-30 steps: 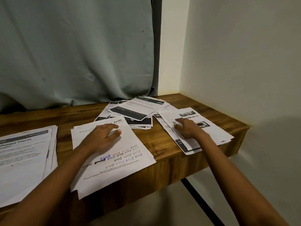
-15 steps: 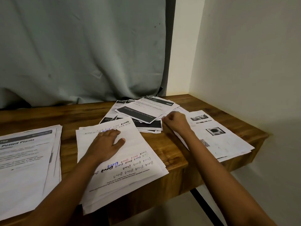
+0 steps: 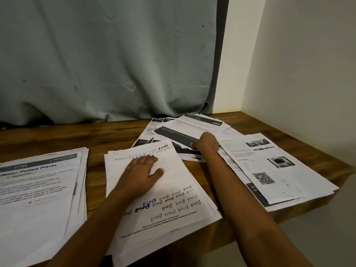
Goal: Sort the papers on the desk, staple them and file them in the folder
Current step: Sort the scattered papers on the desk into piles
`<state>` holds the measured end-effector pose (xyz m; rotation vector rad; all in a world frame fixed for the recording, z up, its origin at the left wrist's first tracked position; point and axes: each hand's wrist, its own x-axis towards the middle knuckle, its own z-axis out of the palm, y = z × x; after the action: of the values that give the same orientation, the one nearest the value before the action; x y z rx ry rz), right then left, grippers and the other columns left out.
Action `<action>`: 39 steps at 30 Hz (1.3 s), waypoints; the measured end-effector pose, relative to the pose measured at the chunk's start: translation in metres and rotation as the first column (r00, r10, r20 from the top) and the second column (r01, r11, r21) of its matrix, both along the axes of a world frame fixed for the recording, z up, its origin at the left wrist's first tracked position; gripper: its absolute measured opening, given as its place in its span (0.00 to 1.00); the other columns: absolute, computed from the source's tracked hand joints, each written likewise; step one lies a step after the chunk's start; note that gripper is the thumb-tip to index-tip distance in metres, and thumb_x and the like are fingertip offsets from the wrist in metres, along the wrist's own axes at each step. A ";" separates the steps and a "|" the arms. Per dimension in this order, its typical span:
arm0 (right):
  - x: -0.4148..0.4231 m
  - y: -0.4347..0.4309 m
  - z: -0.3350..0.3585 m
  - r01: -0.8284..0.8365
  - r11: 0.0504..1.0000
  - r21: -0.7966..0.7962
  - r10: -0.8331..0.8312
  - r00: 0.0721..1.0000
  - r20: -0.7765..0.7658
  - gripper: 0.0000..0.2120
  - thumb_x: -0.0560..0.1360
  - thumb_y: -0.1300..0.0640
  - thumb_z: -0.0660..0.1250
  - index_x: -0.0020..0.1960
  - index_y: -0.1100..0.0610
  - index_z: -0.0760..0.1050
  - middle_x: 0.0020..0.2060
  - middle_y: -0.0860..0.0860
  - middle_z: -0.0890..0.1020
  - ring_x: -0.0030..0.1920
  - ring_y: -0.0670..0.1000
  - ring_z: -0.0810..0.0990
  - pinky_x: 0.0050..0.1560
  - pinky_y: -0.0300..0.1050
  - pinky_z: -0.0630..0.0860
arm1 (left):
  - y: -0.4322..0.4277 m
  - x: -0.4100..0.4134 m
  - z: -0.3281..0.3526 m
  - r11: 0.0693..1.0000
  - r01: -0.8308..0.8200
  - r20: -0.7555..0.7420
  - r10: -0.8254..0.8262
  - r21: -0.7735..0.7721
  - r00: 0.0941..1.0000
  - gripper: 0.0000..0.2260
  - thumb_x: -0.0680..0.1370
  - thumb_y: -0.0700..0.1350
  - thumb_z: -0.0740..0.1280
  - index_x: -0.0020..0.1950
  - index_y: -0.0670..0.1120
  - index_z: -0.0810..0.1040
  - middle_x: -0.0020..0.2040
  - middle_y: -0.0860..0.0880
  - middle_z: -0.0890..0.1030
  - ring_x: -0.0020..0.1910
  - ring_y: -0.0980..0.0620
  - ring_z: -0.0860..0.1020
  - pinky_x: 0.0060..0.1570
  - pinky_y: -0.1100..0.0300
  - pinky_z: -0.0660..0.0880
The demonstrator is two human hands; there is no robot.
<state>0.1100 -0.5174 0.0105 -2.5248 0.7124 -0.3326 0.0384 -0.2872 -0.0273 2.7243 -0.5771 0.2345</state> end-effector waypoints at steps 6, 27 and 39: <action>0.004 -0.004 -0.005 0.025 0.986 0.166 -0.033 0.998 0.046 0.22 0.70 0.52 0.75 0.59 0.59 0.72 0.56 0.56 0.78 0.56 0.56 0.78 0.51 0.47 0.75 | 0.001 0.003 -0.003 1.000 0.004 -0.008 -0.004 -0.029 1.000 0.24 0.80 0.60 0.55 0.73 0.53 0.64 0.74 0.51 0.65 0.72 0.51 0.62 0.71 0.53 0.59; -0.027 -0.007 0.001 -0.090 0.775 0.625 -0.401 0.694 0.598 0.13 0.76 0.64 0.64 0.60 0.65 0.75 0.57 0.58 0.79 0.57 0.56 0.78 0.48 0.39 0.71 | 0.003 -0.003 -0.001 0.960 -0.046 0.019 0.054 -0.278 0.998 0.21 0.78 0.56 0.62 0.66 0.46 0.73 0.66 0.47 0.75 0.65 0.49 0.71 0.63 0.56 0.68; -0.067 0.017 -0.011 -0.129 0.728 0.673 -0.334 0.791 0.513 0.16 0.75 0.60 0.66 0.62 0.61 0.75 0.58 0.58 0.79 0.56 0.59 0.78 0.57 0.49 0.76 | 0.011 -0.039 0.023 0.844 -0.124 0.140 0.228 -0.522 0.963 0.12 0.79 0.52 0.62 0.52 0.46 0.80 0.50 0.48 0.83 0.46 0.51 0.79 0.38 0.63 0.72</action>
<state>0.0428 -0.5004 -0.0010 -1.5235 0.5702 -0.7340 -0.0010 -0.2766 -0.0041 2.2417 -0.2566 0.6189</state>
